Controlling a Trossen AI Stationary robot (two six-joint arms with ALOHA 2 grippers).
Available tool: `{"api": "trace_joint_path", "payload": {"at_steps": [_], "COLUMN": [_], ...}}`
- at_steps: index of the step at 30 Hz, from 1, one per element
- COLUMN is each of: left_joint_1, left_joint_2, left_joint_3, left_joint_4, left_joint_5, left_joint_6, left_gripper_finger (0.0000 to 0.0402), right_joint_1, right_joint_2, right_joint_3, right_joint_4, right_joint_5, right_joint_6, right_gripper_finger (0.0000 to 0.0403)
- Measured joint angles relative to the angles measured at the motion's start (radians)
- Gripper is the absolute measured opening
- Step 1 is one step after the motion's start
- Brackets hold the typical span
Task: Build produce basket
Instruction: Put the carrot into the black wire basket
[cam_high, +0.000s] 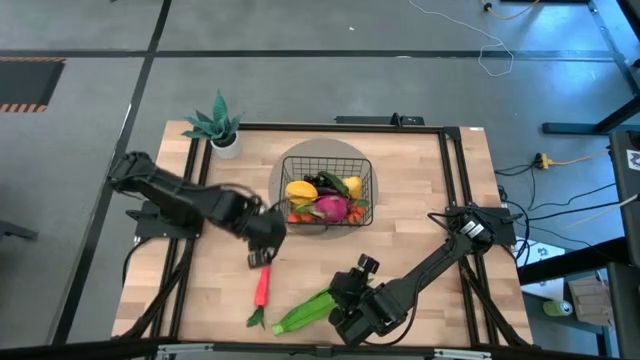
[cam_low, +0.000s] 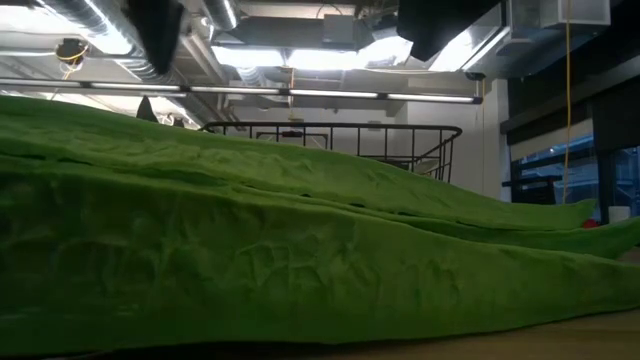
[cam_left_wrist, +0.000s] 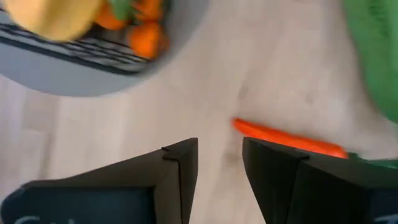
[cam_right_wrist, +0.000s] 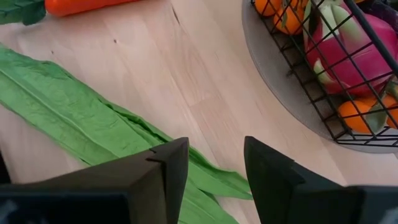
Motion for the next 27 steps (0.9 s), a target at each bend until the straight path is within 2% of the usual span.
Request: {"api": "trace_joint_path", "payload": {"at_steps": [8,13,19,27], "left_joint_1": [-0.261,-0.396,-0.509,-0.568], "left_joint_2": [0.008,0.008,0.007,0.008], "left_joint_3": [0.000,-0.042,-0.185,-0.447], "left_joint_4": [0.081,0.215,0.488,0.883], "left_joint_5": [-0.066,-0.170,-0.209,-0.219], "left_joint_6": [-0.201,-0.260,-0.314,-0.345], "left_gripper_finger": [0.0114,0.0114,0.0114,0.0114], "right_joint_1": [0.000,0.001,0.007,0.007], "right_joint_2": [0.000,0.000,0.000,0.000], "right_joint_3": [0.000,0.000,0.000,0.000], "right_joint_4": [0.053,0.079,0.079,0.078], "right_joint_5": [-0.001,-0.028,-0.034,-0.034], "right_joint_6": [0.002,0.001,0.000,-0.001], "right_gripper_finger": [0.0145,0.0145,0.0145,0.0145]}}
